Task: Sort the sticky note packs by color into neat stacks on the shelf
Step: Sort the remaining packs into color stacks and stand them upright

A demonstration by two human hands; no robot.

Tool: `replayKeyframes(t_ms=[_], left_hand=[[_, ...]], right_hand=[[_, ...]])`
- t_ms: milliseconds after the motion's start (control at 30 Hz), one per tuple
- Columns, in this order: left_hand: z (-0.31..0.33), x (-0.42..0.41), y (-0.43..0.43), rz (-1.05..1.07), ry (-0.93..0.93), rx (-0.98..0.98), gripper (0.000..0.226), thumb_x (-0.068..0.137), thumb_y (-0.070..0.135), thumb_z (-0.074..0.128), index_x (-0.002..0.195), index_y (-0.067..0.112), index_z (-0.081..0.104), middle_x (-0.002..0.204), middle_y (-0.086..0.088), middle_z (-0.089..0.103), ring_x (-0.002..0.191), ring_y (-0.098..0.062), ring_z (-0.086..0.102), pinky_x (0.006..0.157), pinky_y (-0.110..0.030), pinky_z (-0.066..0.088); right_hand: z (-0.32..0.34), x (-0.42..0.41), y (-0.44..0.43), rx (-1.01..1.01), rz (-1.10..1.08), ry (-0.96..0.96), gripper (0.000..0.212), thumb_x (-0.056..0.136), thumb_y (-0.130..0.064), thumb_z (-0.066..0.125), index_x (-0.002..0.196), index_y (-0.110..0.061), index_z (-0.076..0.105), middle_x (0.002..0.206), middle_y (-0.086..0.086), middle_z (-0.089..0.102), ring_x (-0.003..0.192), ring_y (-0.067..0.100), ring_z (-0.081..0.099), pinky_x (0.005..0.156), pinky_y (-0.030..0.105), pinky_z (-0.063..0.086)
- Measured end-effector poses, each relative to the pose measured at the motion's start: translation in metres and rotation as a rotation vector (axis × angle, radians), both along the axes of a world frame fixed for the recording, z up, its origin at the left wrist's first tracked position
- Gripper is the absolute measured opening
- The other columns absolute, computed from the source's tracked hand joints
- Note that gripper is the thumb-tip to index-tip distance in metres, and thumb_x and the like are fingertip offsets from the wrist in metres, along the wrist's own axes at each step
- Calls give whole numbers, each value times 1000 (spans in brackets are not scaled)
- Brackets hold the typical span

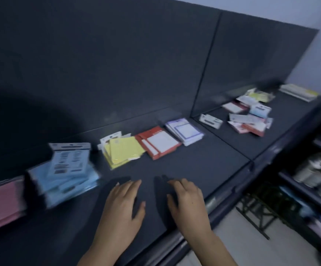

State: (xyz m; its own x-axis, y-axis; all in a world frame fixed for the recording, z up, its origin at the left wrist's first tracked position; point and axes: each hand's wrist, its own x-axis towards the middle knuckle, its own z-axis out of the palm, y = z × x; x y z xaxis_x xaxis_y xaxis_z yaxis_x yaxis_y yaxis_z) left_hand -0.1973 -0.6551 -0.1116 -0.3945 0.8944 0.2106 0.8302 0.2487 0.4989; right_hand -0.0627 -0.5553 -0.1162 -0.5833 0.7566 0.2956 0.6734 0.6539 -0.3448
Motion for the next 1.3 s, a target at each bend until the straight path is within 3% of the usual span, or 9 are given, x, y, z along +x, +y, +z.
replayKeyframes(t_ms=[100,267,367,533,667,933,1133,1300], left_hand=[[-1,31,33,-113,-122,-22,53,95,33,46,144,25,28,145,15,32,138,-9,24,116,-21,11],[5,91,96,-238,-121,-12,52,94,34,47,142,23,33,143,14,36,133,-7,30,113,-21,17],[5,130,145,-244,-67,-6,51,94,36,46,141,23,34,143,13,37,132,-9,32,111,-22,19],[11,202,230,-283,-4,-14,47,92,36,46,137,22,40,136,12,45,127,-10,40,107,-23,22],[19,238,285,-263,-15,-14,48,93,36,45,139,24,37,139,14,42,128,-8,38,108,-22,21],[9,241,376,-183,-12,-67,50,93,34,48,140,20,37,141,10,41,129,-9,38,109,-25,24],[7,216,457,-120,17,-31,45,92,26,50,135,19,42,136,8,46,124,-13,43,104,-28,31],[1,201,510,-99,93,-79,51,87,19,58,135,12,44,141,0,43,130,-20,41,106,-32,31]], right_hand=[[2,42,19,13,-143,-26,31,65,-23,65,95,-20,66,83,-5,63,73,19,63,67,29,52],[10,107,62,8,-281,-36,36,63,-17,82,96,-22,66,89,-6,64,76,17,63,67,30,51],[14,148,99,24,-281,0,37,66,-19,82,99,-21,66,94,-6,64,81,16,63,70,27,50],[29,223,169,9,-163,-5,32,86,-24,63,118,-22,59,116,-8,57,108,13,54,93,24,43],[36,266,222,-9,-128,14,31,90,-28,58,121,-25,56,119,-12,53,112,8,51,97,23,41],[29,272,321,-72,-84,54,31,90,-27,57,121,-23,56,119,-12,54,114,7,48,98,20,38],[23,253,406,-112,-63,-33,34,89,-21,56,123,-23,54,119,-8,54,111,12,49,94,23,41],[23,239,466,-169,2,-98,37,89,-17,53,126,-20,53,126,-5,52,117,15,46,100,24,36]])
